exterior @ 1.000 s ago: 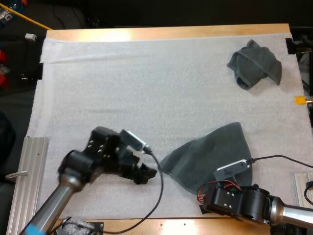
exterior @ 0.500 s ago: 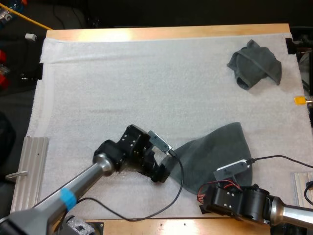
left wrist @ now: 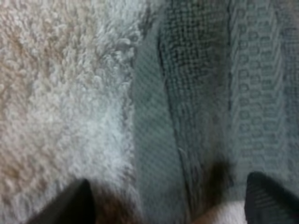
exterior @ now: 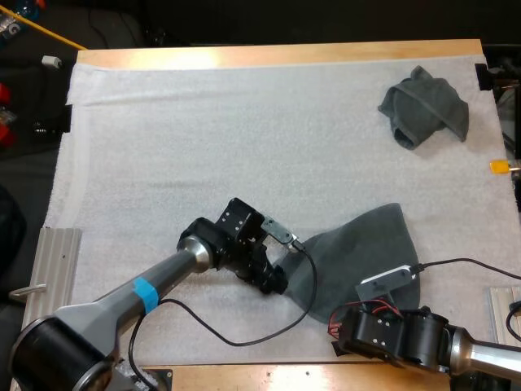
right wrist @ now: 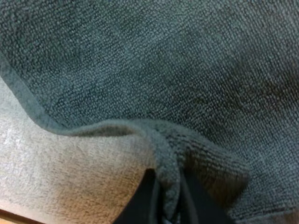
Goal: Pick towel from pile, fold and stack
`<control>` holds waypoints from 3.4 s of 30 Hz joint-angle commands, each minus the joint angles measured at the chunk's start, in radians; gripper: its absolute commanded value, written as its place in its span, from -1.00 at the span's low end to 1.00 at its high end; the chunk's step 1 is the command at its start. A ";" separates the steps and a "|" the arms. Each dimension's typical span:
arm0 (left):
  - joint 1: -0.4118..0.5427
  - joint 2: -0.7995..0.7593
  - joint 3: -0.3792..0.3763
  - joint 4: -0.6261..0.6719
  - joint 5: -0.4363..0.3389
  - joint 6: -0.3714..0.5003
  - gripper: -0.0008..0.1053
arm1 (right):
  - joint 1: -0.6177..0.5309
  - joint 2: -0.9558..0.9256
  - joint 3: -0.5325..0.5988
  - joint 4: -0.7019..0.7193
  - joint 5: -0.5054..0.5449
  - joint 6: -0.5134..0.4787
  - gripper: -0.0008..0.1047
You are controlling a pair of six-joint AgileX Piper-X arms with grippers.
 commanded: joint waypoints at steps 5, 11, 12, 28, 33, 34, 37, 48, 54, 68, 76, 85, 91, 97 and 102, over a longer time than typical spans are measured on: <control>-0.006 0.011 -0.003 -0.001 0.029 -0.001 -0.28 | 0.001 -0.008 0.000 0.001 0.008 0.001 -0.99; -0.006 0.011 -0.003 0.000 0.068 -0.001 -0.73 | 0.001 -0.008 0.000 0.001 0.008 0.001 -0.99; -0.006 0.011 -0.003 0.003 0.067 -0.001 -0.82 | 0.001 -0.008 0.000 0.001 0.008 0.001 -0.99; -0.006 -0.319 -0.118 0.264 0.067 -0.004 -0.98 | -0.001 -0.113 -0.134 0.184 0.191 -0.022 -0.99; -0.006 -0.480 -0.247 0.469 0.074 -0.061 -0.98 | -0.001 -0.167 -0.282 0.280 0.240 -0.111 -0.99; -0.006 -0.498 -0.266 0.491 0.074 -0.071 -0.98 | -0.001 -0.170 -0.301 0.288 0.240 -0.122 -0.99; -0.006 -0.549 -0.339 0.558 0.074 -0.100 -0.98 | -0.001 -0.170 -0.383 0.317 0.240 -0.134 -0.99; -0.006 -0.674 -0.455 0.795 0.063 -0.134 -0.98 | -0.001 -0.172 -0.613 0.408 0.122 -0.134 -0.99; -0.006 -0.719 -0.455 0.883 0.066 -0.137 -0.98 | -0.001 -0.172 -0.645 0.418 -0.043 -0.128 -0.99; 0.060 -0.597 -0.211 0.612 -0.088 -0.048 -0.98 | -0.071 0.013 -0.494 0.306 0.130 -0.179 -0.99; 0.183 -0.462 -0.162 0.371 -0.081 -0.047 -0.98 | -0.312 0.148 -0.390 0.040 0.090 -0.334 -0.99; 0.293 -0.254 -0.162 0.194 0.021 -0.038 -0.98 | -0.564 0.275 -0.382 -0.188 -0.142 -0.359 -0.99; 0.302 -0.120 -0.162 0.093 0.025 -0.057 -0.98 | -0.655 0.328 -0.379 -0.196 -0.148 -0.331 -0.99; 0.302 -0.018 -0.162 -0.010 0.029 -0.127 -0.98 | -0.712 0.373 -0.379 -0.218 -0.148 -0.321 -0.99; 0.302 0.006 -0.162 -0.072 0.031 -0.141 -0.98 | -0.712 0.405 -0.379 -0.256 -0.149 -0.349 -0.99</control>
